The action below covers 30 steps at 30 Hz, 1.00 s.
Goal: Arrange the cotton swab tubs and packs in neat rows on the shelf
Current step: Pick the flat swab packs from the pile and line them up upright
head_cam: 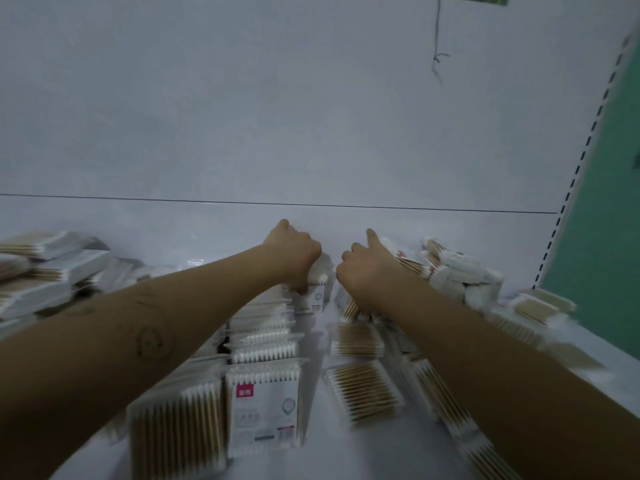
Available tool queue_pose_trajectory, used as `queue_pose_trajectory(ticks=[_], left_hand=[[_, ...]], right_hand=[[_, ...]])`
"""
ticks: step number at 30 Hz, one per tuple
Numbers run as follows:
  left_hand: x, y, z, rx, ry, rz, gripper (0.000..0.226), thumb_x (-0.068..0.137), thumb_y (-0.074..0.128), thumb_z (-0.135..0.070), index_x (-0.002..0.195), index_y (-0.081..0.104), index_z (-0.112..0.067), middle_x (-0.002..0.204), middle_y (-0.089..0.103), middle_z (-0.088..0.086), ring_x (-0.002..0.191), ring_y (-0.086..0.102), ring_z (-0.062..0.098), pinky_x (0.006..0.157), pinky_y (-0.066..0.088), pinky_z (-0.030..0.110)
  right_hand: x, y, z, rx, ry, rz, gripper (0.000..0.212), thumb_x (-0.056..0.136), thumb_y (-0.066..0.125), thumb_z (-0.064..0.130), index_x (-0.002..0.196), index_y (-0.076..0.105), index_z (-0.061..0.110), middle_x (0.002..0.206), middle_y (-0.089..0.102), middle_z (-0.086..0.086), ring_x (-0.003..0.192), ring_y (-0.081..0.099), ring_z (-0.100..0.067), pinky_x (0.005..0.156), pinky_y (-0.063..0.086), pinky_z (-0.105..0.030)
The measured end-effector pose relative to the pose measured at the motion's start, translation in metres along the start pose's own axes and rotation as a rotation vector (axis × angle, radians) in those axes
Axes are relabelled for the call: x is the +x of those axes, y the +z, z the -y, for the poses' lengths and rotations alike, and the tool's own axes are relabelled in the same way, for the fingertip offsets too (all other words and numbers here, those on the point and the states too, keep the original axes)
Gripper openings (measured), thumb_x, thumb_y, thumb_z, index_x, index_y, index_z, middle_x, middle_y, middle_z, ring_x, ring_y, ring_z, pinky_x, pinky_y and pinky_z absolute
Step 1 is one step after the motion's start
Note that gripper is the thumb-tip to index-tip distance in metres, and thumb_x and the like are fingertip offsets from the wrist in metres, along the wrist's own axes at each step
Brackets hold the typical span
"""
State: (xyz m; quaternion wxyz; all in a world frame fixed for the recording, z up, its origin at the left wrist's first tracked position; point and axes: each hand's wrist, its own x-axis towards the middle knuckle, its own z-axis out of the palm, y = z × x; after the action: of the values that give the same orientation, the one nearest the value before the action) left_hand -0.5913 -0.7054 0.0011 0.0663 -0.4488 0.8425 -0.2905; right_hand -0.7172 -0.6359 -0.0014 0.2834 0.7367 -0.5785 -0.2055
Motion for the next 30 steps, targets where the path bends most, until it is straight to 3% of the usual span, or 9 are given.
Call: queue_pose_trajectory(ticks=[3, 6, 10, 14, 17, 20, 26, 30], left_hand=[[-0.002, -0.001, 0.004, -0.065, -0.018, -0.041, 0.046, 0.079, 0.071, -0.045, 0.117, 0.058, -0.023, 0.111, 0.064, -0.004, 0.103, 0.058, 0.019, 0.088, 0.029, 0.035], [-0.009, -0.006, 0.005, -0.159, -0.019, -0.027, 0.046, 0.082, 0.069, -0.043, 0.122, 0.057, -0.024, 0.117, 0.062, -0.004, 0.110, 0.055, 0.019, 0.091, 0.028, 0.036], [-0.019, -0.012, 0.007, -0.342, -0.033, -0.024, 0.045, 0.084, 0.069, -0.047, 0.121, 0.057, -0.025, 0.117, 0.060, -0.005, 0.112, 0.053, 0.018, 0.095, 0.030, 0.038], [-0.024, -0.022, 0.012, -0.495, -0.051, -0.064, 0.041, 0.085, 0.068, -0.047, 0.118, 0.059, -0.025, 0.117, 0.059, -0.006, 0.112, 0.053, 0.018, 0.098, 0.031, 0.039], [-0.026, -0.026, 0.015, -0.602, -0.085, -0.084, 0.037, 0.089, 0.065, -0.042, 0.121, 0.058, -0.024, 0.121, 0.059, -0.006, 0.115, 0.053, 0.018, 0.103, 0.037, 0.040], [-0.027, -0.027, 0.017, -0.760, -0.058, -0.076, 0.046, 0.090, 0.066, -0.036, 0.131, 0.051, -0.022, 0.127, 0.059, -0.003, 0.113, 0.055, 0.018, 0.101, 0.043, 0.040], [-0.033, -0.031, 0.026, -1.017, 0.048, -0.083, 0.084, 0.083, 0.076, -0.031, 0.151, 0.027, -0.025, 0.148, 0.041, -0.001, 0.129, 0.046, 0.019, 0.103, 0.039, 0.031], [-0.033, -0.035, 0.026, -1.032, 0.121, -0.142, 0.072, 0.076, 0.082, -0.028, 0.138, 0.044, -0.027, 0.136, 0.050, -0.009, 0.123, 0.047, 0.015, 0.101, 0.041, 0.032]], right_hand=[[0.003, 0.000, -0.006, -0.013, -0.001, -0.051, 0.025, 0.096, 0.050, 0.014, 0.119, 0.056, 0.018, 0.123, 0.055, -0.005, 0.124, 0.044, -0.026, 0.117, 0.013, -0.052], [0.005, 0.002, -0.009, -0.035, 0.027, 0.002, 0.025, 0.094, 0.053, 0.015, 0.118, 0.056, 0.020, 0.119, 0.057, -0.004, 0.121, 0.046, -0.026, 0.116, 0.013, -0.054], [0.005, -0.003, 0.000, -0.015, 0.021, 0.013, 0.006, 0.097, 0.050, 0.017, 0.098, 0.052, 0.023, 0.111, 0.060, -0.002, 0.110, 0.052, -0.023, 0.109, 0.024, -0.043], [0.006, -0.011, 0.000, 0.015, 0.028, -0.060, 0.012, 0.097, 0.049, 0.013, 0.088, 0.047, 0.021, 0.085, 0.050, 0.002, 0.090, 0.053, -0.020, 0.094, 0.033, -0.034], [0.005, -0.022, -0.006, 0.036, 0.038, -0.128, 0.010, 0.096, 0.049, 0.009, 0.099, 0.052, 0.018, 0.098, 0.056, 0.000, 0.098, 0.059, -0.021, 0.083, 0.039, -0.032], [0.000, -0.035, -0.019, 0.072, 0.069, -0.213, 0.027, 0.094, 0.053, 0.007, 0.118, 0.058, 0.016, 0.110, 0.060, -0.004, 0.097, 0.062, -0.022, 0.072, 0.042, -0.030], [-0.019, -0.048, -0.045, 0.263, 0.031, -0.327, 0.035, 0.088, 0.057, -0.001, 0.116, 0.063, 0.018, 0.111, 0.063, -0.003, 0.097, 0.061, -0.022, 0.080, 0.049, -0.032], [-0.027, -0.040, -0.045, 0.421, -0.039, -0.444, 0.029, 0.089, 0.060, 0.000, 0.111, 0.070, 0.018, 0.107, 0.068, 0.000, 0.097, 0.063, -0.020, 0.085, 0.049, -0.035]])
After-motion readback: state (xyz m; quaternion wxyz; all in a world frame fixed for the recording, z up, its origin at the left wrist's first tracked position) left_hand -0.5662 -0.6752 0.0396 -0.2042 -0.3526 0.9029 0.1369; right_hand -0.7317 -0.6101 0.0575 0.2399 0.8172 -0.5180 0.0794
